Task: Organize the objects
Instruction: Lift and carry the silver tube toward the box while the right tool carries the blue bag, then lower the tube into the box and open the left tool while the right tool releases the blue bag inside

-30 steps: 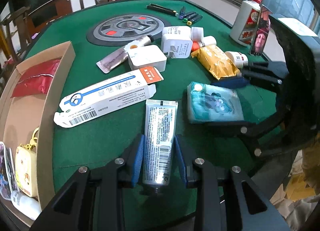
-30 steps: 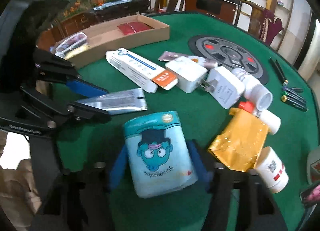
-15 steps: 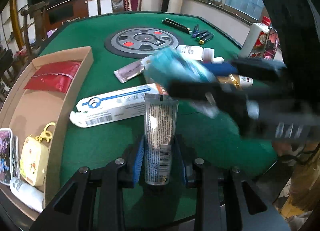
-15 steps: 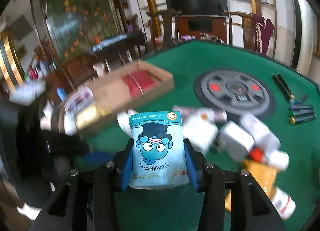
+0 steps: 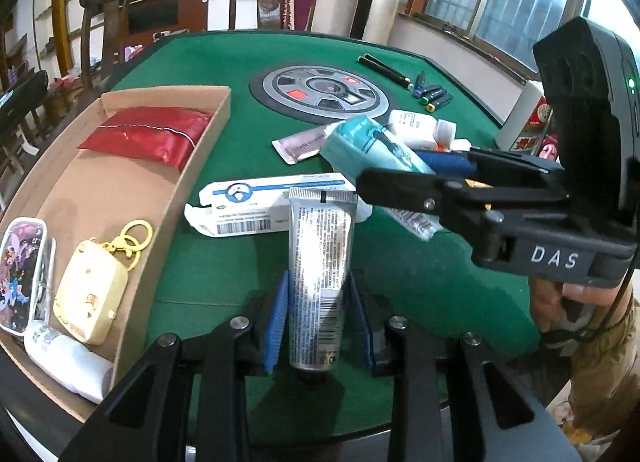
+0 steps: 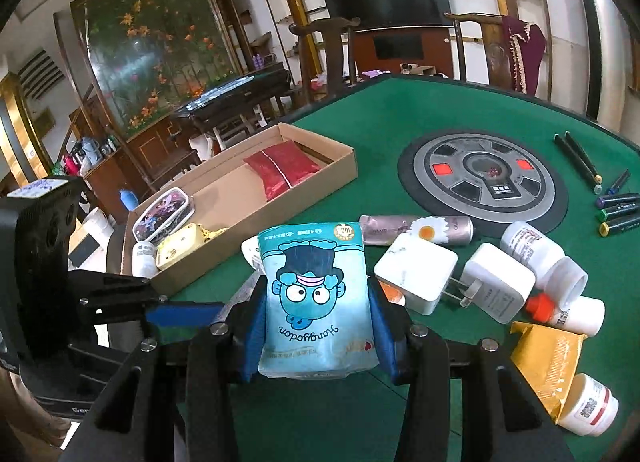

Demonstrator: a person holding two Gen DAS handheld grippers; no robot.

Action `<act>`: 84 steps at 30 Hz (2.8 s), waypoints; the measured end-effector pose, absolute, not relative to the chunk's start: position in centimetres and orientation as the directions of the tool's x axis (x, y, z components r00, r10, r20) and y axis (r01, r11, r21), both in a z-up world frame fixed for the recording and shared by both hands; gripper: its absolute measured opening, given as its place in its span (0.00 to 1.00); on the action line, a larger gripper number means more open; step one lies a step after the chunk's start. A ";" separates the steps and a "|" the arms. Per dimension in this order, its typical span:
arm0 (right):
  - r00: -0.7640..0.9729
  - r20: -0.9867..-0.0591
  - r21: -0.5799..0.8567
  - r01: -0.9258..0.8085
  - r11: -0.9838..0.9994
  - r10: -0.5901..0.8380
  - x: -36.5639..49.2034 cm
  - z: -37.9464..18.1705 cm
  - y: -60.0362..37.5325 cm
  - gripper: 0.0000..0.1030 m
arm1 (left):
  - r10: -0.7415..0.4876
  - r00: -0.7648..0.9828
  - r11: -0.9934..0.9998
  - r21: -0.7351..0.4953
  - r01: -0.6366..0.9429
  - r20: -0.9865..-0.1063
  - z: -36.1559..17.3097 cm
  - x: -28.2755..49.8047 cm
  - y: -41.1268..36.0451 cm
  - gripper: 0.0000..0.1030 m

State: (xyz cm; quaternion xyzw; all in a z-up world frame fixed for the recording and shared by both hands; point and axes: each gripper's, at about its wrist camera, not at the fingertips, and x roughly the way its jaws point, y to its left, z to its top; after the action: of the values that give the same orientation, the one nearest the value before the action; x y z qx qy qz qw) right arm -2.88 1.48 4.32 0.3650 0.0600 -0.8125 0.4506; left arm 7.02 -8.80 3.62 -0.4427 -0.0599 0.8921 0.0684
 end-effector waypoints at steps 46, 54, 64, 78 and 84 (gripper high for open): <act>-0.295 -0.610 0.287 0.783 -0.552 -0.735 -2.1 5.1 -1.3 0.48 | 0.069 -0.707 -0.990 -0.134 0.037 -0.704 7.8 9.5 -13.6 0.29; -0.300 -0.609 0.286 0.780 -0.557 -0.734 -2.1 5.2 -1.8 0.48 | 0.035 -0.718 -0.990 -0.124 0.072 -0.695 8.4 9.9 -15.0 0.29; -0.299 -0.610 0.284 0.782 -0.555 -0.733 -2.2 5.3 -2.0 0.48 | -0.044 -0.728 -0.982 -0.105 0.157 -0.684 9.6 11.3 -18.5 0.29; -0.278 -0.620 0.279 0.795 -0.538 -0.733 -2.2 4.8 -2.9 0.49 | -0.108 -0.711 -0.959 -0.117 0.260 -0.695 9.6 10.8 -24.1 0.29; -0.275 -0.629 0.279 0.793 -0.541 -0.727 -2.2 4.6 -3.1 0.49 | -0.086 -0.697 -0.970 -0.101 0.223 -0.712 8.5 8.7 -24.3 0.29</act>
State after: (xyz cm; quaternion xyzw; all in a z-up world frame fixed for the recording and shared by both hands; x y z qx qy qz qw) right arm -2.18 -3.12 4.55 0.3675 0.0446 -0.7973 0.4768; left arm 8.66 -24.26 8.55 -0.3800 -0.0899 0.9167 -0.0844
